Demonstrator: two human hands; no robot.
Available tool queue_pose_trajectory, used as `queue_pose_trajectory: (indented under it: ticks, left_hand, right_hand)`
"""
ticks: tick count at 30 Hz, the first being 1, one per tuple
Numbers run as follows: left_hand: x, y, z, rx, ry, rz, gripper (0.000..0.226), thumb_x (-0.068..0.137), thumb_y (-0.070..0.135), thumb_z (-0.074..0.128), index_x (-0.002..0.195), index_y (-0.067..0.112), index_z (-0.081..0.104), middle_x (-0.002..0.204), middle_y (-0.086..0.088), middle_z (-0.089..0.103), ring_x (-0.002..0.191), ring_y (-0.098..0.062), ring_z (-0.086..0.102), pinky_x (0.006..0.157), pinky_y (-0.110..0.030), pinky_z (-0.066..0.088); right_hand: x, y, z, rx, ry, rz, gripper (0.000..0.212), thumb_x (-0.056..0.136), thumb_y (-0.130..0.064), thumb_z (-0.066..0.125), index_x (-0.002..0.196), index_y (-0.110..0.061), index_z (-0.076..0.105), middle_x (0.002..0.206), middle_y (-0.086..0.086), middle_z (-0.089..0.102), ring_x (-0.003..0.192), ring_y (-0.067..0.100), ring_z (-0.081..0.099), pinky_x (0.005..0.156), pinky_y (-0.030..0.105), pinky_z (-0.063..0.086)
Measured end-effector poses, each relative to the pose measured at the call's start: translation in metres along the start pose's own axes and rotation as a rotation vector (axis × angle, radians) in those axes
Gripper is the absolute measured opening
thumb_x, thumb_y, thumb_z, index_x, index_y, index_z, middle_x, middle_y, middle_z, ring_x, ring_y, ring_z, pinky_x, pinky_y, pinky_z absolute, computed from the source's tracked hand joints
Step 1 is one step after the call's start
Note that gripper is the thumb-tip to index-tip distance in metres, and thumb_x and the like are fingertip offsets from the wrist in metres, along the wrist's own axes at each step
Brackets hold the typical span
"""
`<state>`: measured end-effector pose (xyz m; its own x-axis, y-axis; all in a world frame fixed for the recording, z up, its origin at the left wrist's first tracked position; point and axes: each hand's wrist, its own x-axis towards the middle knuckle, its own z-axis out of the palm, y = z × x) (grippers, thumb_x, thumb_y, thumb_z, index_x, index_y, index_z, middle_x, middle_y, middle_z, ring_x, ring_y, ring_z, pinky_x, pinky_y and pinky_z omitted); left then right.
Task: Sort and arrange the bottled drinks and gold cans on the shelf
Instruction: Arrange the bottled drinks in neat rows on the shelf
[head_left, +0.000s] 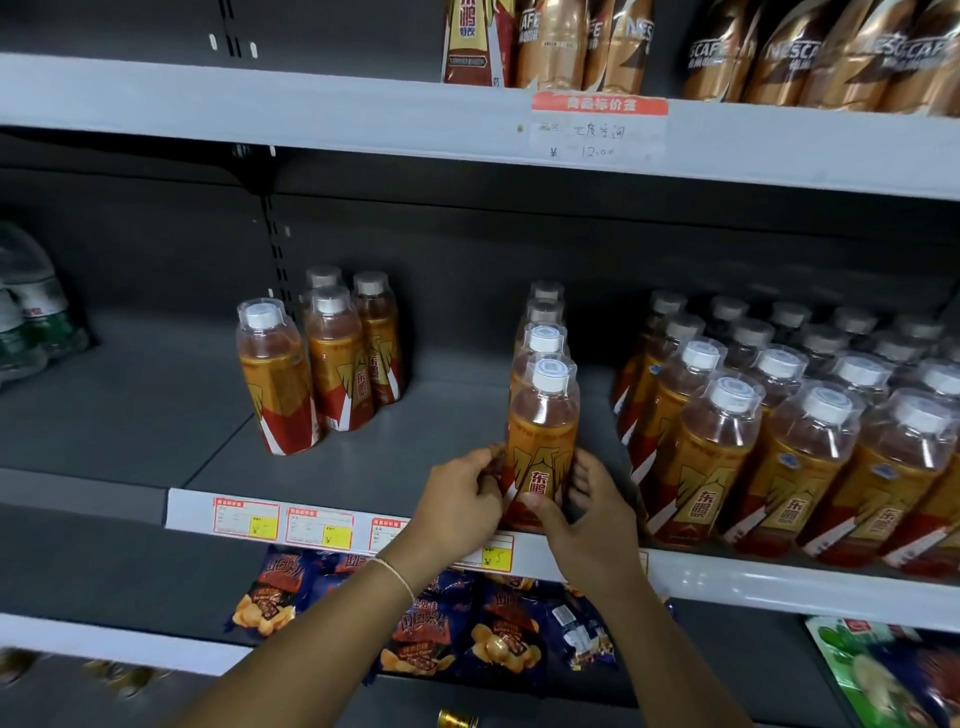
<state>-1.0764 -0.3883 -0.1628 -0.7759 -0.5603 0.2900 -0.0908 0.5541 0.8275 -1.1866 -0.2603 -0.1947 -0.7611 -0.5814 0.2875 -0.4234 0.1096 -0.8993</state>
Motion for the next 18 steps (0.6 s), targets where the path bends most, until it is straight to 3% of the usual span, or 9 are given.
queue_pose_trajectory:
  ticks: [7,9,12,15,18]
  left_hand:
    - [0.015,-0.001,0.000,-0.035,0.108,-0.035,0.029,0.098,0.008,0.046,0.112,0.017,0.070,0.102,0.008,0.069,0.093,-0.004,0.062,0.078,-0.003,0.042]
    - [0.026,-0.001,0.001,-0.106,0.162,-0.058,0.028,0.100,0.019,0.047,0.121,0.017,0.065,0.116,0.005,0.067,0.108,-0.008,0.059,0.096,-0.016,0.044]
    - [0.051,-0.001,0.003,-0.308,0.133,-0.177,0.041,0.102,0.036,0.044,0.139,0.021,0.050,0.142,0.002,0.052,0.130,-0.012,0.046,0.115,-0.035,0.033]
    - [0.084,0.001,0.009,-0.478,0.101,-0.225,0.050,0.102,0.045,0.037,0.147,0.023,0.038,0.152,0.002,0.040,0.138,-0.011,0.035,0.119,-0.038,0.023]
    - [0.117,-0.002,0.018,-0.768,-0.006,-0.322,0.058,0.101,0.053,0.032,0.148,0.019,0.039,0.148,-0.006,0.046,0.137,-0.021,0.042,0.118,-0.044,0.026]
  right_hand:
    - [0.000,-0.001,-0.001,-0.038,0.005,0.006,0.061,0.081,-0.031,0.079,0.134,-0.038,0.048,0.110,-0.037,0.052,0.098,-0.028,0.049,0.077,-0.004,0.038]
    - [-0.001,-0.003,0.000,-0.072,0.017,0.001,0.060,0.081,-0.035,0.079,0.132,-0.039,0.048,0.115,-0.028,0.056,0.097,-0.019,0.052,0.078,0.001,0.039]
    - [-0.003,-0.005,0.000,-0.144,0.079,-0.002,0.059,0.077,-0.038,0.081,0.130,-0.032,0.054,0.118,-0.013,0.055,0.096,-0.005,0.055,0.078,0.011,0.041]
    - [-0.005,-0.008,0.000,-0.199,0.130,-0.026,0.056,0.074,-0.040,0.081,0.124,-0.029,0.057,0.105,-0.017,0.048,0.094,-0.003,0.052,0.073,0.010,0.038]
    - [-0.007,-0.009,0.001,-0.240,0.140,-0.035,0.053,0.075,-0.044,0.080,0.121,-0.026,0.060,0.100,-0.020,0.047,0.088,0.000,0.052,0.070,0.011,0.038]
